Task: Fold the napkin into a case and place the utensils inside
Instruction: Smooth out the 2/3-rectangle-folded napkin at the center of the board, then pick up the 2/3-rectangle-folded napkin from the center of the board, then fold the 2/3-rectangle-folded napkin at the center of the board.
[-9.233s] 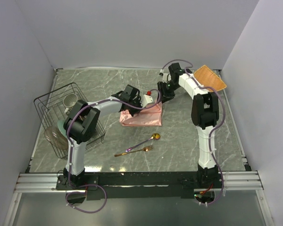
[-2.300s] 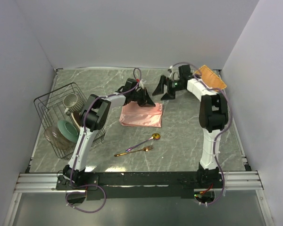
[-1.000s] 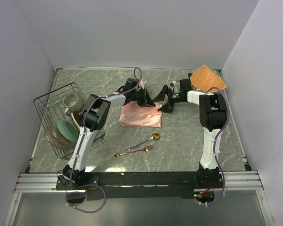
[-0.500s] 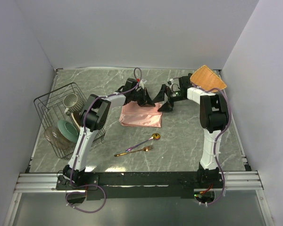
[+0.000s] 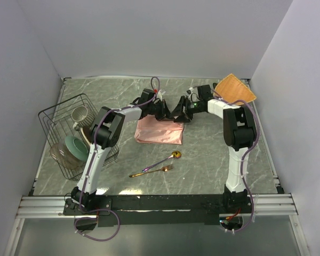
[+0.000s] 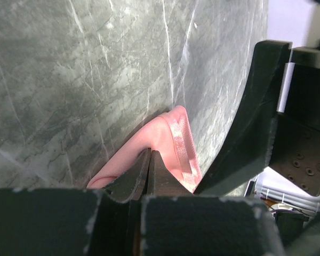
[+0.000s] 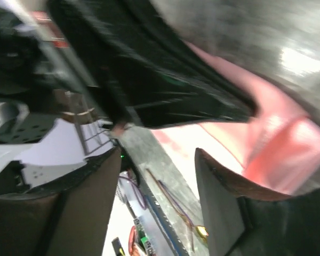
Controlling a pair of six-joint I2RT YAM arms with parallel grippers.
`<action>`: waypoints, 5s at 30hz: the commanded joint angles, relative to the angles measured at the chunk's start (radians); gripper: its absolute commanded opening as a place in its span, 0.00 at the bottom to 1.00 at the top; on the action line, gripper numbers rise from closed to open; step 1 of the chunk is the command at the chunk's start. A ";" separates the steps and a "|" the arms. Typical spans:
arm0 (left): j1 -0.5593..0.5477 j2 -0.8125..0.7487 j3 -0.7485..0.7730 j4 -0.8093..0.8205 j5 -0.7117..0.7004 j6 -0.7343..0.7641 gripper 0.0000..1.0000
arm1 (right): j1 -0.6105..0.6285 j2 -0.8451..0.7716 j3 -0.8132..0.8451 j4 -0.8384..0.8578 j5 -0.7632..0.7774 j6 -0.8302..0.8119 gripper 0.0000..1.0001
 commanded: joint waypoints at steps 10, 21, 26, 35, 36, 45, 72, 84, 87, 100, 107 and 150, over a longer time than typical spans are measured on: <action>0.023 -0.081 -0.148 0.044 -0.041 0.007 0.19 | -0.037 0.055 0.027 -0.288 0.255 -0.242 0.31; 0.052 -0.525 -0.321 -0.165 -0.211 0.667 0.44 | -0.003 0.092 0.142 -0.366 0.367 -0.355 0.21; -0.060 -0.681 -0.518 -0.229 -0.343 1.150 0.44 | 0.021 0.098 0.158 -0.374 0.390 -0.377 0.20; -0.312 -0.781 -0.800 -0.011 -0.537 1.407 0.44 | 0.028 0.104 0.173 -0.395 0.424 -0.407 0.18; -0.322 -0.764 -0.808 0.009 -0.547 1.412 0.44 | 0.029 0.104 0.171 -0.397 0.426 -0.407 0.17; -0.376 -0.643 -0.803 0.081 -0.624 1.462 0.37 | 0.029 0.106 0.174 -0.406 0.433 -0.426 0.16; -0.215 -0.554 -0.406 -0.343 -0.308 1.326 0.01 | 0.031 0.115 0.187 -0.428 0.446 -0.490 0.15; -0.123 -0.497 -0.291 -0.414 -0.181 1.336 0.23 | 0.035 0.133 0.214 -0.444 0.443 -0.501 0.15; -0.174 -0.543 -0.374 -0.387 -0.230 1.369 0.38 | 0.035 0.137 0.216 -0.446 0.443 -0.503 0.15; -0.304 -0.517 -0.573 -0.215 -0.481 1.387 0.47 | 0.035 0.143 0.222 -0.446 0.440 -0.500 0.15; -0.309 -0.501 -0.578 -0.234 -0.494 1.419 0.15 | 0.035 0.141 0.222 -0.446 0.441 -0.506 0.15; 0.009 -0.043 0.234 -0.716 -0.029 1.172 0.01 | 0.049 0.187 0.312 -0.501 0.435 -0.539 0.17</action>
